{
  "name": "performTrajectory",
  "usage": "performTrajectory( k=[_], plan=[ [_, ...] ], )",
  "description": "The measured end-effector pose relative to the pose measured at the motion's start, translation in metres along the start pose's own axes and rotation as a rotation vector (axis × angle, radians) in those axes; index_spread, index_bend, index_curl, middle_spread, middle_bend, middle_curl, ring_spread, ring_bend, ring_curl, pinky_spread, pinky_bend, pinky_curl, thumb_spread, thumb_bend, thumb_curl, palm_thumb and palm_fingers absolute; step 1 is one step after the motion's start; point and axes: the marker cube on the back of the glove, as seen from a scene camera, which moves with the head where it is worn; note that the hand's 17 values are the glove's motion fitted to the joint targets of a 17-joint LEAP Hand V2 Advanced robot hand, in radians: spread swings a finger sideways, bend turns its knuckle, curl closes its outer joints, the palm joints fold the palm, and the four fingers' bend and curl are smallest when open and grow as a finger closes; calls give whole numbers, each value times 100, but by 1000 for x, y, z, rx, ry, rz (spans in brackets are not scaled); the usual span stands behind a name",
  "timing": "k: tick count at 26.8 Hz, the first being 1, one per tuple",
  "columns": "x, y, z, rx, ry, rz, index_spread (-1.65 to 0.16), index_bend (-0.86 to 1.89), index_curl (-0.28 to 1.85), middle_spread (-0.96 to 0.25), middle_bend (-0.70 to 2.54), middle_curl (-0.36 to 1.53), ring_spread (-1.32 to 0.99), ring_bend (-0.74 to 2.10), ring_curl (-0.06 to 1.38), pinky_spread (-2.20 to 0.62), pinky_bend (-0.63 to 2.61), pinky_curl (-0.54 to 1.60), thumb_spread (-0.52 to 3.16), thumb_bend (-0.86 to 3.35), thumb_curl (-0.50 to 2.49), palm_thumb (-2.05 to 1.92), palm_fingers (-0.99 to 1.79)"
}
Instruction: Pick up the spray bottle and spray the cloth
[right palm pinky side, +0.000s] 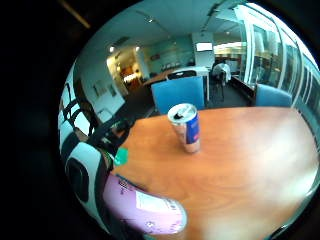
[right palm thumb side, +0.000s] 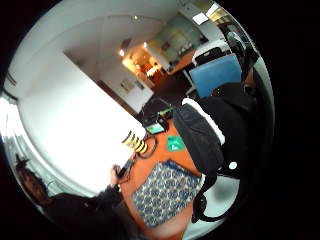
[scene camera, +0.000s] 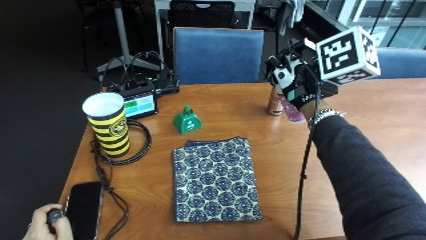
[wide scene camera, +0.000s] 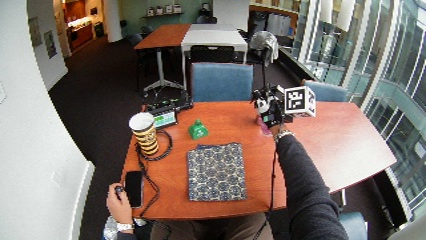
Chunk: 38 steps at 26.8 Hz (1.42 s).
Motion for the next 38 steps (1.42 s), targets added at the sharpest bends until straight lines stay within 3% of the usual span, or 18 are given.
performTrajectory(
  k=[13,25,38],
  plan=[
    [-66,-12,-8,-437,203,-259,-28,28,56,-20,75,56,-18,72,45,-31,42,38,139,1,19,52,144],
    [-116,41,29,-856,537,-464,-28,30,58,-20,77,56,-18,72,45,-31,43,38,139,-1,18,49,143],
    [-98,115,92,-1135,726,-526,-28,30,59,-20,79,56,-19,73,45,-32,44,38,141,-1,18,50,143]
  ],
)
